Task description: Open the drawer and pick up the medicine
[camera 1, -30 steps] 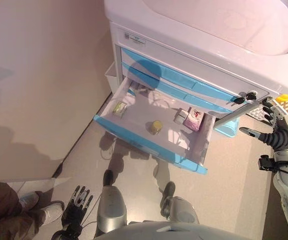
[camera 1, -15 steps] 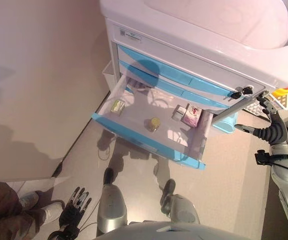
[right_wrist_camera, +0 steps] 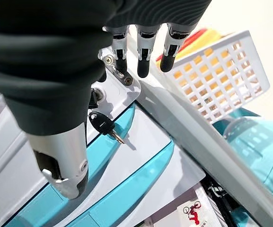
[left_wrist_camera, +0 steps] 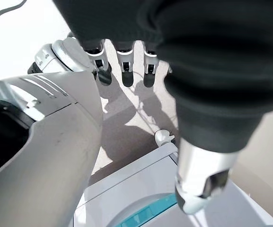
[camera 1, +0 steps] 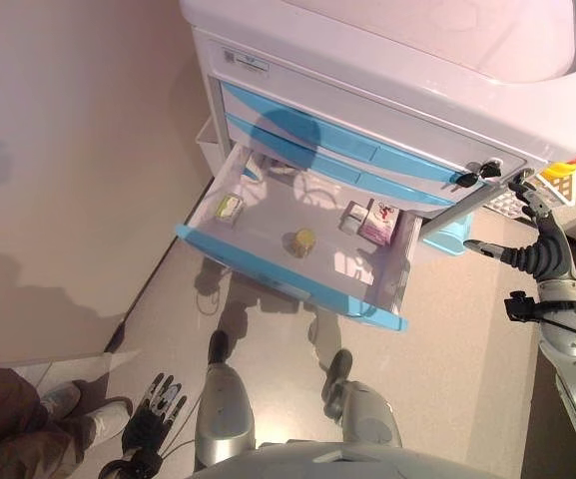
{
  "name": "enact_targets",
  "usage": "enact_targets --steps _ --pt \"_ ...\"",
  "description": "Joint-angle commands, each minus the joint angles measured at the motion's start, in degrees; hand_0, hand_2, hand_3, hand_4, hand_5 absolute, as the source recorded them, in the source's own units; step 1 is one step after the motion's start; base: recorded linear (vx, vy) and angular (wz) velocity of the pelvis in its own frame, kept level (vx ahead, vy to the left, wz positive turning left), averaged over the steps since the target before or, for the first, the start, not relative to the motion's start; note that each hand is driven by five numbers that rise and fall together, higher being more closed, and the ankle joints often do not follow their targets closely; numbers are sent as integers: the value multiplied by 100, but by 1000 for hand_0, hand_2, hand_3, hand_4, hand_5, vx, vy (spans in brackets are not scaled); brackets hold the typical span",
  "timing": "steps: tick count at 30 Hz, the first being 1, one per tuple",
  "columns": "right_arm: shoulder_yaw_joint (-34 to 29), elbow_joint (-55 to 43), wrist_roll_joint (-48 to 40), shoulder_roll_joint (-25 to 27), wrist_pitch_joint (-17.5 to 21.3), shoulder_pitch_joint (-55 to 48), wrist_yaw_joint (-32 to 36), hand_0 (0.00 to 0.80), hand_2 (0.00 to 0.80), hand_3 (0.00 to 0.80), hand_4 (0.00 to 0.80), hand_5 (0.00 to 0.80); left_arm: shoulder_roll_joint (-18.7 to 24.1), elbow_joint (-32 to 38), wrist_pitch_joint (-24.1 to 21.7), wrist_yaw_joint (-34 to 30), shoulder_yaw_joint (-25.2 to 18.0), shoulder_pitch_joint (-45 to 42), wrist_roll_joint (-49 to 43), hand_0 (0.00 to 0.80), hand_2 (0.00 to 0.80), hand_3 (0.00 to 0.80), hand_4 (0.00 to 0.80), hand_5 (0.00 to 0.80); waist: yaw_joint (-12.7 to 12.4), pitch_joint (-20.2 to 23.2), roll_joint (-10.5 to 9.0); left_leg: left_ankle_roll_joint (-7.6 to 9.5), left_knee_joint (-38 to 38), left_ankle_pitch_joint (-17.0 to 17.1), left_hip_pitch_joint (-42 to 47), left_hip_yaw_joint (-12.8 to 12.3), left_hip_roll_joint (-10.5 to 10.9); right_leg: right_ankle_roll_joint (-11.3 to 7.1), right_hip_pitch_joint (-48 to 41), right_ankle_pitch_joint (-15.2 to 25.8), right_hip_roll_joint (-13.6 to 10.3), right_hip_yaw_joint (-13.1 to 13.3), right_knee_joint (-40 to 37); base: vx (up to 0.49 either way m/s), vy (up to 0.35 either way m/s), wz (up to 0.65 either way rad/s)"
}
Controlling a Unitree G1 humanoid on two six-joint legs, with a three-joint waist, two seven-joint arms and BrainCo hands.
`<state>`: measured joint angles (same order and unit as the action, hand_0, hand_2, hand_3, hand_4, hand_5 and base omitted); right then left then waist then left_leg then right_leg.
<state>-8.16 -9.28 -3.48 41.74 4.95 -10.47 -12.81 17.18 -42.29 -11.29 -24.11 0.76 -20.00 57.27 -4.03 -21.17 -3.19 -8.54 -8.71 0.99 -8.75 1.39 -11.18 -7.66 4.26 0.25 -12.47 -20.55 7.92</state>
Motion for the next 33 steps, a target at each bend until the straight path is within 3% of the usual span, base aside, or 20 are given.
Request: enact_targets --steps 1,7,16,24,28,33 --pt "1427 110 -98 -191 3 -40 610 0 0 0 0 0 333 447 -85 -118 -48 -294 -120 0 0 0 0 0 -524 35 -355 392 -173 -154 189 -372 98 -292 -163 273 -177 175 -62 0 0 0" --pt "1094 1529 6 -721 350 -834 97 0 0 0 0 0 378 547 81 -85 -201 -422 -137 0 0 0 0 0 -272 125 -397 408 -75 -169 376 -589 54 -290 -184 326 -140 299 -143 -2 -19 8" --pt "750 3211 -125 -1188 99 -813 -443 0 0 0 0 0 451 677 433 102 -314 -329 -346 0 0 0 0 0 -118 257 -388 398 0 -180 626 -834 -15 -263 -312 392 -78 361 -276 13 -46 -1" --pt "396 4695 -581 -1530 248 -564 -764 0 0 0 0 0 428 557 507 209 -207 -166 -454 0 0 0 0 0 -96 348 -319 399 70 -170 736 -936 -9 -268 -366 445 -61 362 -350 -2 -24 -6" --pt "257 4910 -725 -1556 422 -536 -750 0 0 0 0 0 428 593 568 269 -199 -128 -455 0 0 0 0 0 -92 373 -278 407 110 -162 780 -953 -2 -270 -397 460 -64 354 -379 -4 5 -3" --pt "51 4220 -766 -1533 825 -725 -610 0 0 0 0 0 346 682 589 295 -240 -231 -480 0 0 0 0 0 -26 418 -238 429 220 -142 812 -961 44 -299 -367 494 -92 347 -409 -5 7 -1"
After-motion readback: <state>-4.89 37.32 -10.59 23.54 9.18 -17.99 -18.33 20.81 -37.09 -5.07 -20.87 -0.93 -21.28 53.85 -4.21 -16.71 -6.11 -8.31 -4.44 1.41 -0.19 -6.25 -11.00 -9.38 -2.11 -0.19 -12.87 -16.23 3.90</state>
